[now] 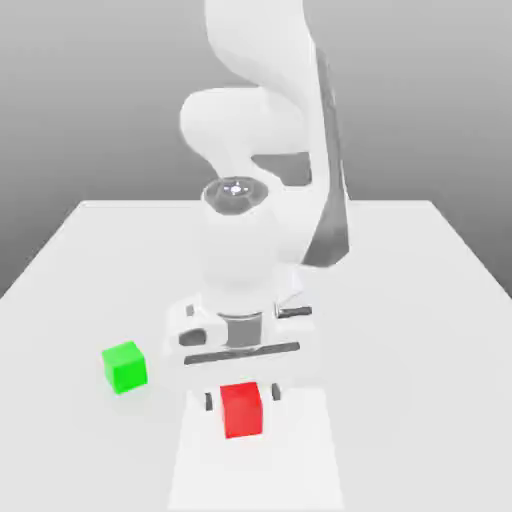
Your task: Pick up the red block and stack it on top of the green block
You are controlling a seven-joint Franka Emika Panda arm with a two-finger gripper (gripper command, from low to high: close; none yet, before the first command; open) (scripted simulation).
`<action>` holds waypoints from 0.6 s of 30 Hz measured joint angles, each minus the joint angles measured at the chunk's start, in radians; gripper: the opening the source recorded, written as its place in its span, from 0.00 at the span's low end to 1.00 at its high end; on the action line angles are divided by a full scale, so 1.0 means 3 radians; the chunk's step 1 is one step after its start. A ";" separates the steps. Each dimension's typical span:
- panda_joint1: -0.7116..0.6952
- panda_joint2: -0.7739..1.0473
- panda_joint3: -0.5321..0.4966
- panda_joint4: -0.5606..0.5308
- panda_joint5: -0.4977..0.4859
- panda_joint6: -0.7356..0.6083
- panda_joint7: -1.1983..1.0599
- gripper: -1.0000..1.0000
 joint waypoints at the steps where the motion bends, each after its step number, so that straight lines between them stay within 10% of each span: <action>1: 0.0000 0.0000 0.0000 0.0000 0.0000 0.0000 0.0000 0.00; 18: 0.0043 -0.0772 -0.0160 -0.0115 -0.0441 -0.0653 0.0321 0.00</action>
